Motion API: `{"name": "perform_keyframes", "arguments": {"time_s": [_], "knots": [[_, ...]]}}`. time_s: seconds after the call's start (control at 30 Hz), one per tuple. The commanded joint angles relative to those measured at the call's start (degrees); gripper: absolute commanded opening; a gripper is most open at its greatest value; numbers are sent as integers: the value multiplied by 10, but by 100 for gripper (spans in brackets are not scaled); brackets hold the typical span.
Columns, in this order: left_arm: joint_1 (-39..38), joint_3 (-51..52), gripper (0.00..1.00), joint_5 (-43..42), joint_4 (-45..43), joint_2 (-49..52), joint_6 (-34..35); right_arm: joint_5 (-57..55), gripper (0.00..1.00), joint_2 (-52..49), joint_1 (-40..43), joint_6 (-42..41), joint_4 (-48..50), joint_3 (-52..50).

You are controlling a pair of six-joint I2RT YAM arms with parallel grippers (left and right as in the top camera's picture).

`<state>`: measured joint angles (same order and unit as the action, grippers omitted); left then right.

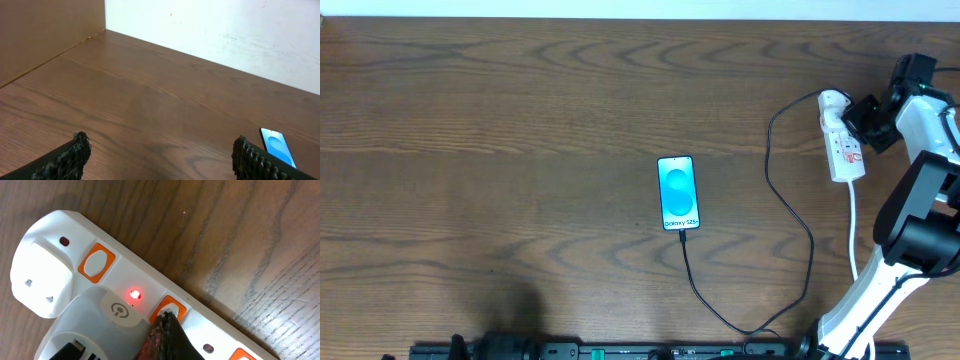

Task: Plug charger to phone and switch on socket
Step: 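Lift the right gripper away from the power strip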

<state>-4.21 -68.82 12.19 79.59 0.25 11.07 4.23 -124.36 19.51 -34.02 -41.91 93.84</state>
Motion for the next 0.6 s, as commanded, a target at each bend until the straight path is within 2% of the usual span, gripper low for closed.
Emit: {"name": "perform_keyframes", "arguments": {"time_s": [0.0,0.13,0.23,0.4,0.5,0.57], "knots": [[2,-4,92,5,1,-1,-3,43,1,-24,-41,7,-2,-9],[2,-4,92,5,1,-1,-3,30,1,-21,-45,39,-11,-9],[2,-4,91,5,1,-1,-3,-16,1,22,-40,49,-39,-9],[2,-4,92,5,1,-1,-3,-147,1,210,-34,46,-65,-9],[2,-4,92,5,1,-1,-3,-148,1,304,-34,40,-38,-9],[2,-4,92,5,1,-1,-3,-130,1,402,-34,24,-6,-9]]}}
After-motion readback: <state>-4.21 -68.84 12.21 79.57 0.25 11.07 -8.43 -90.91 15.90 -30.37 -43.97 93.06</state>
